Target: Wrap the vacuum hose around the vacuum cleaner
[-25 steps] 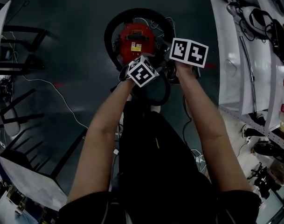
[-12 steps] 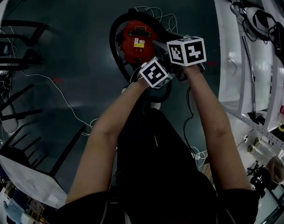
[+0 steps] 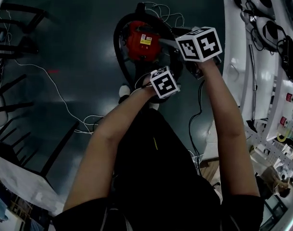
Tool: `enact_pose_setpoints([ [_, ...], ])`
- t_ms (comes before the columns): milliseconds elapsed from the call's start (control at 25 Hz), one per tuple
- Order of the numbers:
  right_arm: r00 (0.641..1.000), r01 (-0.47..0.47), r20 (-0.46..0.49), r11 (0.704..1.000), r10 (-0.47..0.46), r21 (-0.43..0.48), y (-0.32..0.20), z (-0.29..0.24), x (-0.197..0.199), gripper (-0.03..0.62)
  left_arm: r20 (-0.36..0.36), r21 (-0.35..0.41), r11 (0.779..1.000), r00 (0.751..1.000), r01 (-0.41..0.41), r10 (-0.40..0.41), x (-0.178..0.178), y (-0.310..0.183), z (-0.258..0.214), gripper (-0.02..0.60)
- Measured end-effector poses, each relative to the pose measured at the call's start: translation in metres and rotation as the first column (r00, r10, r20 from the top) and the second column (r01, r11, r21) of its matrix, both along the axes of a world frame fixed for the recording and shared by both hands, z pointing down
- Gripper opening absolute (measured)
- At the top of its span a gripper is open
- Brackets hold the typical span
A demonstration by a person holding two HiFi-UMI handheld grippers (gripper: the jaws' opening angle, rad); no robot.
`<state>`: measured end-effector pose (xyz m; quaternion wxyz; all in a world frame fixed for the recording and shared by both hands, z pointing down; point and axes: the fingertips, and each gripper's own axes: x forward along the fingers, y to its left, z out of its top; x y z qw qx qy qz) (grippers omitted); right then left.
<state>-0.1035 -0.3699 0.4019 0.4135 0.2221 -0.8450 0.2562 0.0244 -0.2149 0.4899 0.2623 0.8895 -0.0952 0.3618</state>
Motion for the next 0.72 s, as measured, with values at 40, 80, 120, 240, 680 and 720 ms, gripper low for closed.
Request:
enact_pose_setpoints([
  [40,1.0,0.017,-0.009,1.0,-0.017,-0.008,0.0,-0.001,-0.005,0.288,0.007,0.007,1.0,1.0,-0.017,0.017,-0.001,0.006,0.001,0.17],
  [80,0.999,0.034,-0.021,0.999,-0.035,-0.02,0.002,0.0,-0.01,0.286,0.018,0.014,0.999,0.999,-0.035,0.034,-0.001,0.013,0.003,0.172],
  [120,0.998,0.052,-0.036,0.998,-0.054,-0.033,0.003,0.001,-0.014,0.285,0.03,0.021,0.998,0.998,-0.052,0.051,-0.003,0.019,0.005,0.172],
  [240,0.989,0.103,-0.097,0.992,-0.11,-0.077,0.008,0.012,-0.024,0.289,0.065,0.037,0.995,0.994,-0.096,0.093,-0.007,0.034,0.011,0.175],
  [680,0.887,0.213,-0.369,0.955,-0.277,-0.204,0.011,0.067,-0.052,0.296,0.13,0.055,0.974,0.969,-0.22,0.211,-0.015,0.078,0.018,0.178],
  [720,0.877,0.216,-0.388,0.954,-0.284,-0.209,0.011,0.071,-0.054,0.298,0.133,0.054,0.972,0.966,-0.23,0.221,-0.014,0.081,0.018,0.179],
])
